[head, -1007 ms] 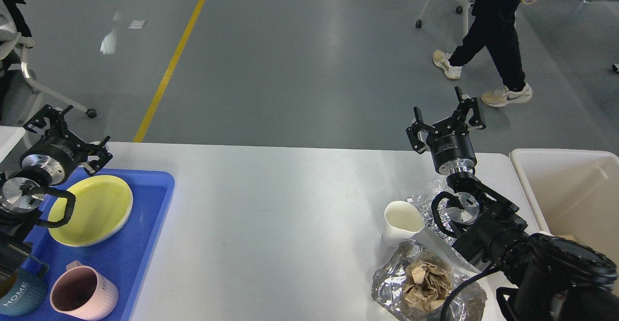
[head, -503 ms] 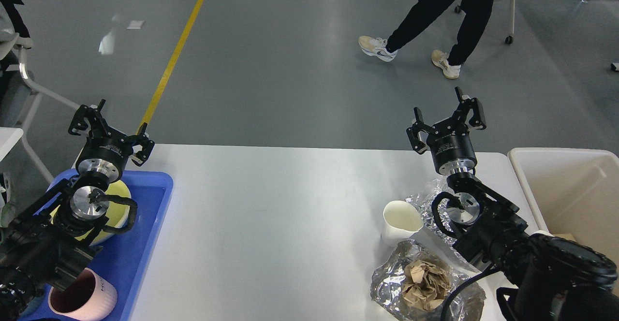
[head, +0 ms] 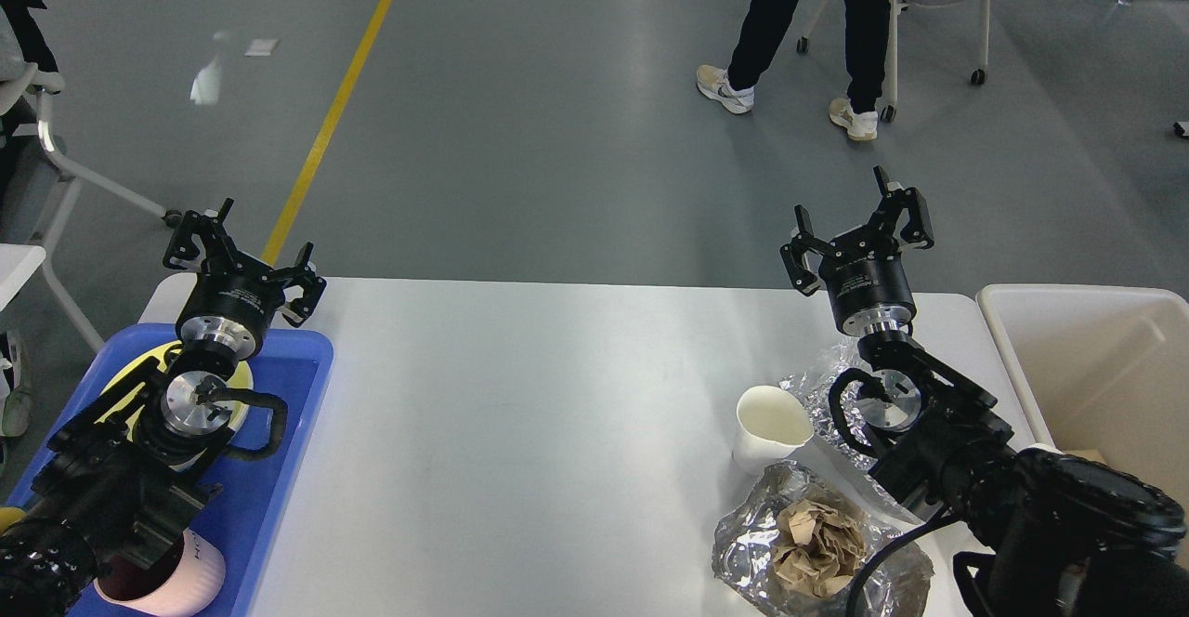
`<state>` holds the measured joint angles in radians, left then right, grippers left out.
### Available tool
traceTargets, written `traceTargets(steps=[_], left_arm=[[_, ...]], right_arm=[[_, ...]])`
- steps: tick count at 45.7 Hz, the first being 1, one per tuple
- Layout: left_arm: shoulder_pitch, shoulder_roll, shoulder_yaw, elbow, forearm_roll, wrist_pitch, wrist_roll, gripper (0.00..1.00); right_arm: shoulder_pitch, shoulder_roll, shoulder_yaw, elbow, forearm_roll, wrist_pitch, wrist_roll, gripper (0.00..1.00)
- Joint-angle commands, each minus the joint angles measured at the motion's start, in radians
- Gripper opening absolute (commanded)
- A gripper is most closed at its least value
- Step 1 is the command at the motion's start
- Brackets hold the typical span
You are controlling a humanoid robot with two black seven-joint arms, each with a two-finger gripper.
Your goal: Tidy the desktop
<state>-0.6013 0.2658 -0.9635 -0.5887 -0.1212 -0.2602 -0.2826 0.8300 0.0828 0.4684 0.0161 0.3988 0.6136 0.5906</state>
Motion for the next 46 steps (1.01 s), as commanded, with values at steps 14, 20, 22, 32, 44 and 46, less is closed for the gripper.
traceTargets(steps=[14, 20, 22, 32, 44, 46], left_arm=[[-0.009, 0.003, 0.000, 0.112, -0.003, -0.177, 0.167, 0.99], [-0.012, 0.013, 0.002, 0.115, -0.003, -0.179, 0.232, 0.99], [-0.015, 0.018, 0.002, 0.115, -0.003, -0.179, 0.261, 0.99], [-0.032, 0.046, 0.002, 0.135, 0.002, -0.182, 0.398, 1.00], [-0.032, 0.027, -0.006, 0.144, -0.011, -0.182, 0.384, 1.00], [-0.032, 0.027, -0.007, 0.144, -0.011, -0.183, 0.382, 1.00]], right_arm=[[0.000, 0.000, -0.001, -0.001, 0.000, -0.002, 0.000, 1.00], [0.000, 0.000, -0.001, -0.001, 0.000, -0.002, 0.000, 1.00], [0.000, 0.000, -0.001, -0.001, 0.000, -0.002, 0.000, 1.00], [0.000, 0.000, -0.001, -0.001, 0.000, -0.002, 0.000, 1.00], [0.000, 0.000, -0.001, -0.001, 0.000, -0.002, 0.000, 1.00], [0.000, 0.000, -0.001, -0.001, 0.000, -0.002, 0.000, 1.00]])
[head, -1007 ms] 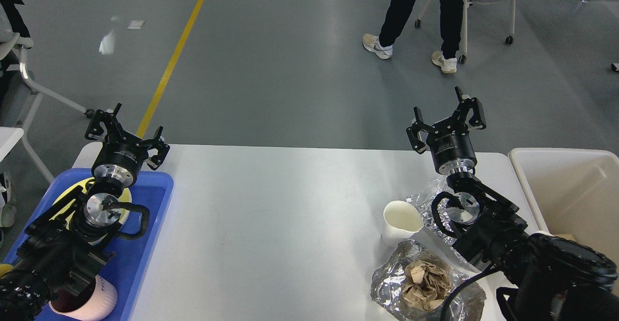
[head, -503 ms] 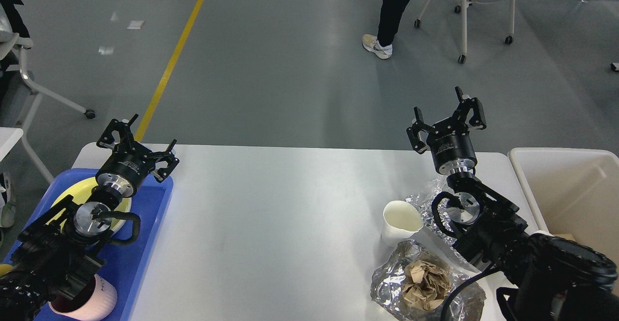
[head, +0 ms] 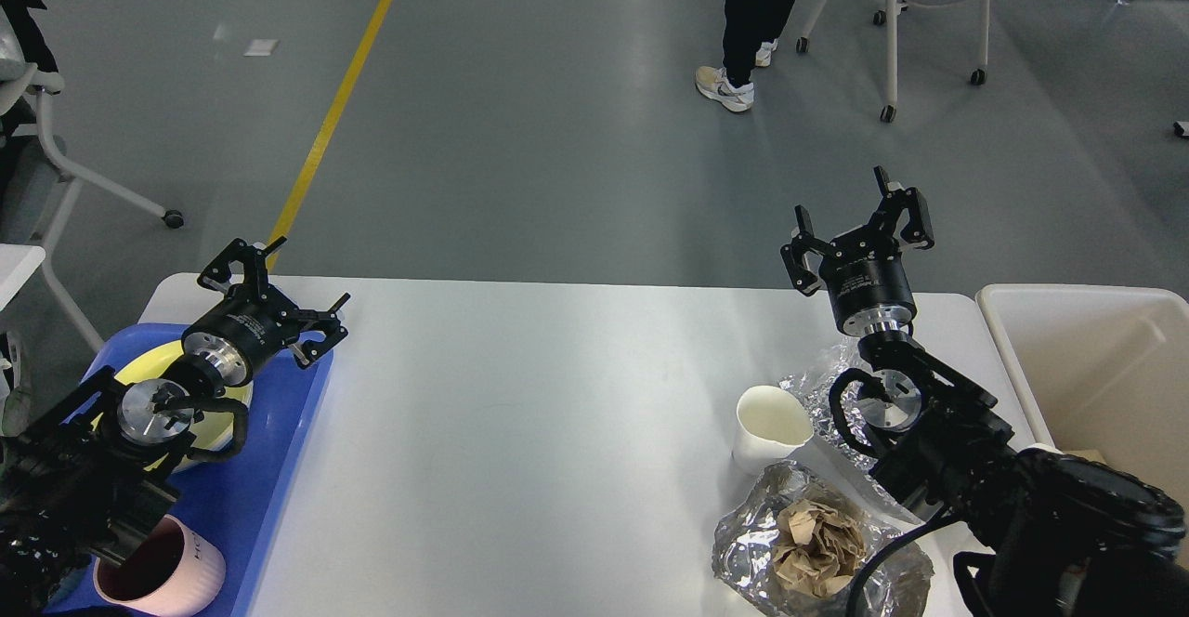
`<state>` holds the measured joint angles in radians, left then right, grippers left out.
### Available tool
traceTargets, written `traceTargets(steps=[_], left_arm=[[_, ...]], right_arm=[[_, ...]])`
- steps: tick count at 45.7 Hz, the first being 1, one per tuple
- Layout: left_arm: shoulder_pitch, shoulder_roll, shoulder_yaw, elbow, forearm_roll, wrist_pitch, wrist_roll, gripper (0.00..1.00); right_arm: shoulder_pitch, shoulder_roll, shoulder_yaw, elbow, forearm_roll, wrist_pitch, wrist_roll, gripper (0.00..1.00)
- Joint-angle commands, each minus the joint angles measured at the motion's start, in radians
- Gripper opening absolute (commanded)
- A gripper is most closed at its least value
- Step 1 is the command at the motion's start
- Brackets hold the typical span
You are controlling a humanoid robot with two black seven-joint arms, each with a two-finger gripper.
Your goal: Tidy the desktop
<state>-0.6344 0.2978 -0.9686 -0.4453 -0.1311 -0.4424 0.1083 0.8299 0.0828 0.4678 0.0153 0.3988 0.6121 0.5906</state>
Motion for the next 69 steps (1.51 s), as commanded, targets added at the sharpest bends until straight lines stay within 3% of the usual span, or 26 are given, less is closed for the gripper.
traceTargets(steps=[1, 31, 50, 58, 69], left_arm=[[0.001, -0.005, -0.002, -0.001, -0.001, -0.001, -0.009, 1.00], [0.001, -0.005, -0.002, -0.001, -0.001, -0.002, -0.009, 1.00], [0.001, -0.005, -0.002, -0.001, -0.001, -0.002, -0.009, 1.00], [0.001, -0.005, -0.002, -0.001, -0.001, -0.002, -0.009, 1.00], [0.001, -0.005, -0.002, -0.001, -0.001, -0.002, -0.009, 1.00]], right_arm=[[0.000, 0.000, 0.000, 0.000, 0.000, 0.000, 0.000, 1.00], [0.020, 0.029, 0.000, 0.000, 0.000, -0.015, -0.003, 1.00], [0.267, 0.037, -0.011, -0.018, -0.009, -0.015, -0.003, 1.00], [0.347, -0.055, -0.168, -0.020, -0.017, -0.015, -0.005, 1.00], [0.445, -0.161, -0.563, -0.023, -0.021, -0.011, -0.005, 1.00]])
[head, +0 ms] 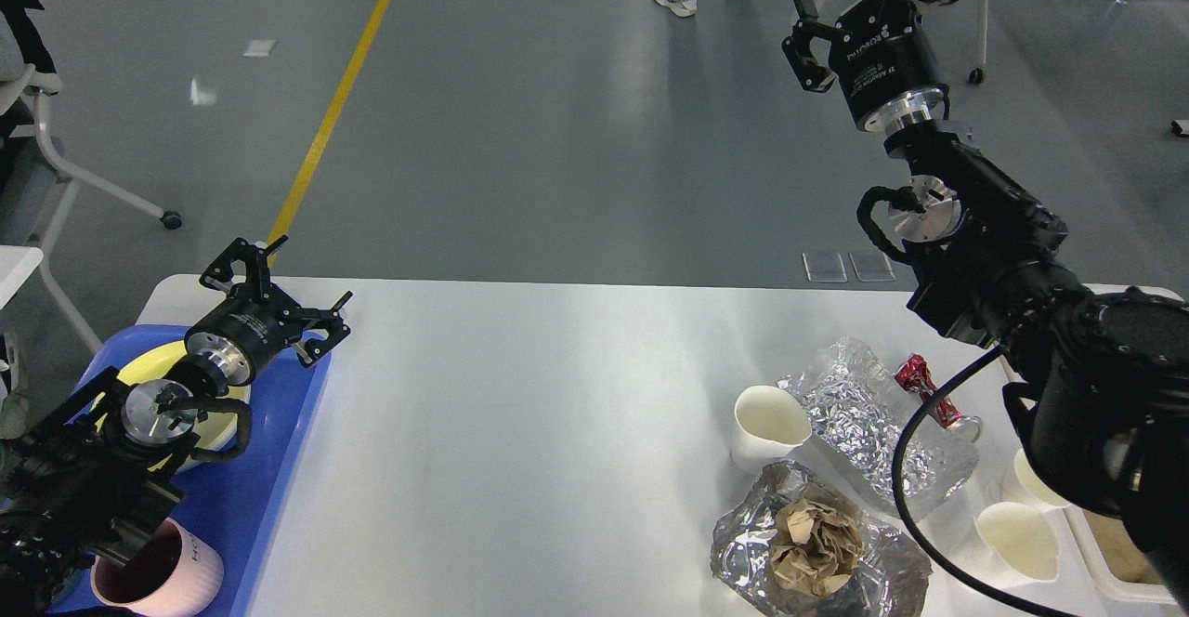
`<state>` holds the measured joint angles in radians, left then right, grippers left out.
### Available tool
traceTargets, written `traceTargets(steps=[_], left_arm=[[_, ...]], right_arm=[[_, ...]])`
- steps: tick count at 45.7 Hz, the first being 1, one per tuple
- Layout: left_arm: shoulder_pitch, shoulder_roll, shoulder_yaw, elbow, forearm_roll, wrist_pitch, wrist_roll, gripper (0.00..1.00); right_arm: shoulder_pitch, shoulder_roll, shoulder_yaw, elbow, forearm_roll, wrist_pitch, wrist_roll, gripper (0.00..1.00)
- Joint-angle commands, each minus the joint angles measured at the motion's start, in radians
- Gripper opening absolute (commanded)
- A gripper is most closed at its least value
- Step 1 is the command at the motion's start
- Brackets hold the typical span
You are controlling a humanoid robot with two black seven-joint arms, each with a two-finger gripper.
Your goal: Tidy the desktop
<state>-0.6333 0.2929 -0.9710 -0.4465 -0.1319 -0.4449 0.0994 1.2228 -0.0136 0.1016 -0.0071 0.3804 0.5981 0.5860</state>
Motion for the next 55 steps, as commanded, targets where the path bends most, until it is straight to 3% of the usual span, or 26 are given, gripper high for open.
traceTargets(steps=[1, 9, 17, 22, 30, 41, 46, 52, 55], left_arm=[[0.001, 0.000, 0.000, 0.000, 0.000, 0.000, 0.000, 1.00], [0.000, 0.000, 0.000, 0.000, 0.000, 0.000, 0.000, 1.00], [0.000, 0.000, 0.000, 0.000, 0.000, 0.000, 0.000, 1.00], [0.000, 0.000, 0.000, 0.000, 0.000, -0.002, 0.000, 1.00], [0.000, 0.000, 0.000, 0.000, 0.000, -0.002, 0.000, 1.00], [0.000, 0.000, 0.000, 0.000, 0.000, -0.002, 0.000, 1.00], [0.000, 0.000, 0.000, 0.000, 0.000, -0.002, 0.000, 1.00], [0.000, 0.000, 0.000, 0.000, 0.000, 0.000, -0.001, 1.00], [0.000, 0.000, 0.000, 0.000, 0.000, 0.000, -0.001, 1.00]], right_arm=[[0.067, -0.075, -0.238, 0.002, -0.003, 0.003, 0.000, 1.00], [0.182, -0.137, -0.503, 0.093, -0.003, 0.012, 0.000, 1.00], [0.282, -0.281, -0.681, 0.450, -0.003, 0.014, 0.000, 1.00], [0.334, -0.304, -0.876, 0.627, -0.005, 0.015, 0.000, 1.00], [0.460, -0.313, -1.115, 0.670, -0.006, 0.015, 0.002, 1.00], [0.581, -0.318, -1.184, 0.838, -0.009, 0.031, -0.014, 1.00], [0.641, -0.281, -1.264, 0.938, -0.067, 0.071, -0.073, 1.00], [0.759, -0.198, -1.342, 1.076, -0.176, 0.092, -0.231, 1.00], [0.809, -0.145, -1.362, 1.134, -0.192, 0.094, -0.334, 1.00]])
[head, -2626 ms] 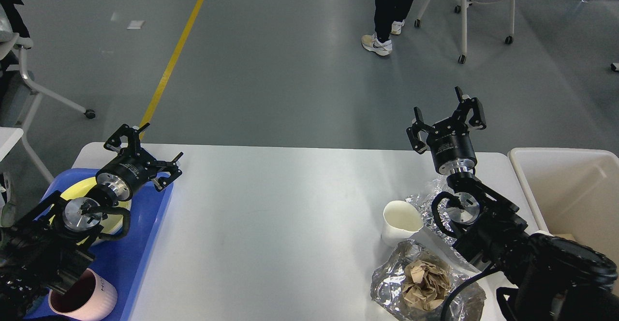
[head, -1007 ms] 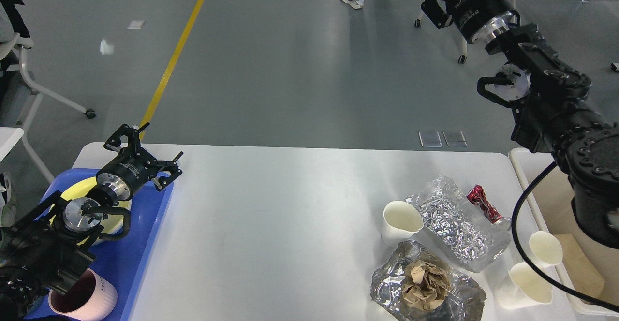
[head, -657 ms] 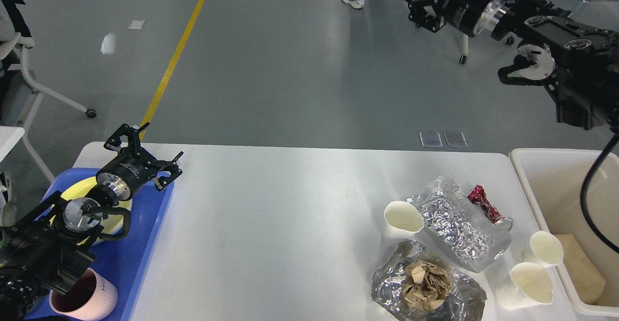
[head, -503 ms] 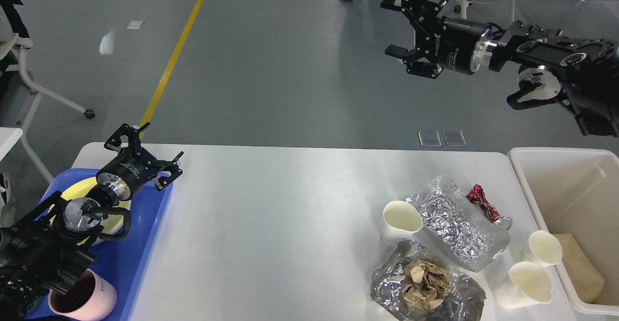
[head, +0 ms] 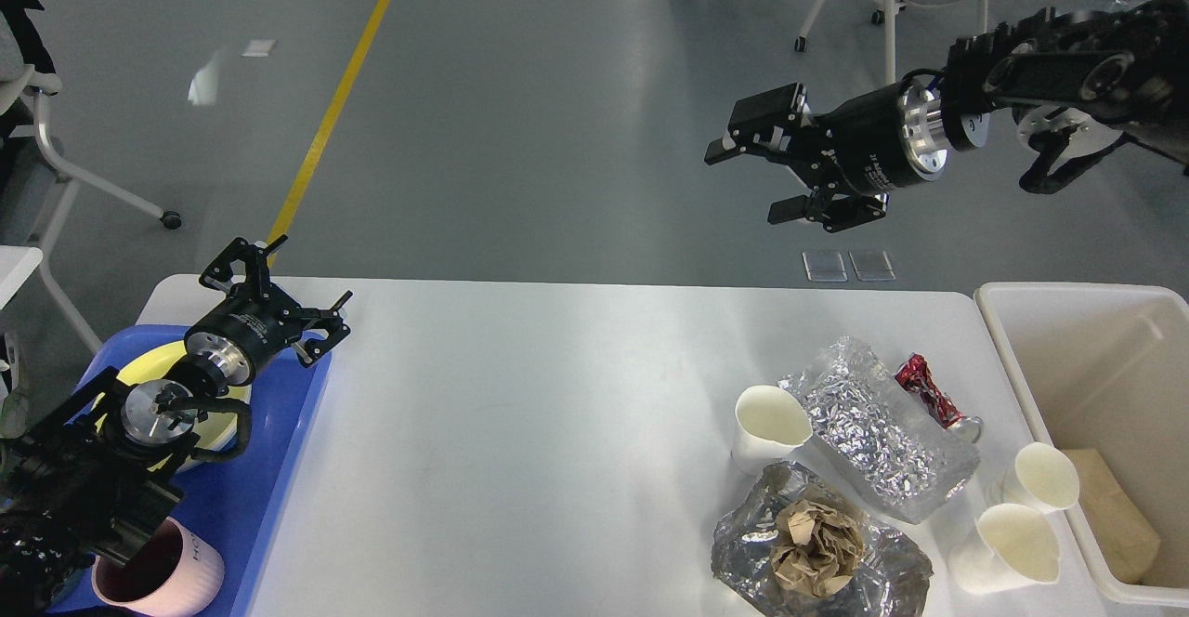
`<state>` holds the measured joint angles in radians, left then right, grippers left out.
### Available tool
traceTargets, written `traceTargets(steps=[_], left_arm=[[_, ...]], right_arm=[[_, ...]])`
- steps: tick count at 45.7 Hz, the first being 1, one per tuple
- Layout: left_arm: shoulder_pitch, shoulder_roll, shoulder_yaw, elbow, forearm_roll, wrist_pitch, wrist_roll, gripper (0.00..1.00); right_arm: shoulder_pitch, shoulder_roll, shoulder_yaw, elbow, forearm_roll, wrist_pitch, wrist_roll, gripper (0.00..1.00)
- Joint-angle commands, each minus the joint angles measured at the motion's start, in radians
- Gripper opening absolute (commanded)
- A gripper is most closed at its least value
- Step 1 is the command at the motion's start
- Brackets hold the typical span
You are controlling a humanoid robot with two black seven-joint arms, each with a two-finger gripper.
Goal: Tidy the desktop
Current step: 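Lower the right gripper past the foil toward the white bin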
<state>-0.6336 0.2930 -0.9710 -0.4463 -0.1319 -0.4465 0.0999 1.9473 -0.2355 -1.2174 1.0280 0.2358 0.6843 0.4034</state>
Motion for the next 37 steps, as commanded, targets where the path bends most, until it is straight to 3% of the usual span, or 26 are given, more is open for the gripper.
traceTargets(steps=[1, 5, 7, 21, 37], left_arm=[[0.002, 0.000, 0.000, 0.000, 0.000, 0.000, -0.002, 1.00], [0.002, 0.000, 0.000, 0.000, 0.000, 0.000, -0.005, 1.00], [0.000, 0.000, 0.000, 0.000, 0.000, 0.000, -0.005, 1.00], [0.002, 0.000, 0.000, 0.000, 0.000, 0.000, -0.005, 1.00], [0.002, 0.000, 0.000, 0.000, 0.000, 0.000, -0.005, 1.00]], right_arm=[[0.100, 0.090, -0.042, 0.115, -0.049, 0.008, -0.184, 1.00], [0.160, 0.130, -0.036, 0.196, -0.049, 0.020, -0.314, 1.00], [0.182, 0.154, -0.033, 0.234, -0.047, 0.038, -0.348, 1.00], [0.263, 0.174, -0.002, 0.463, 0.017, 0.054, -0.351, 1.00], [0.242, 0.119, -0.033, 0.492, 0.043, -0.017, -0.354, 1.00]])
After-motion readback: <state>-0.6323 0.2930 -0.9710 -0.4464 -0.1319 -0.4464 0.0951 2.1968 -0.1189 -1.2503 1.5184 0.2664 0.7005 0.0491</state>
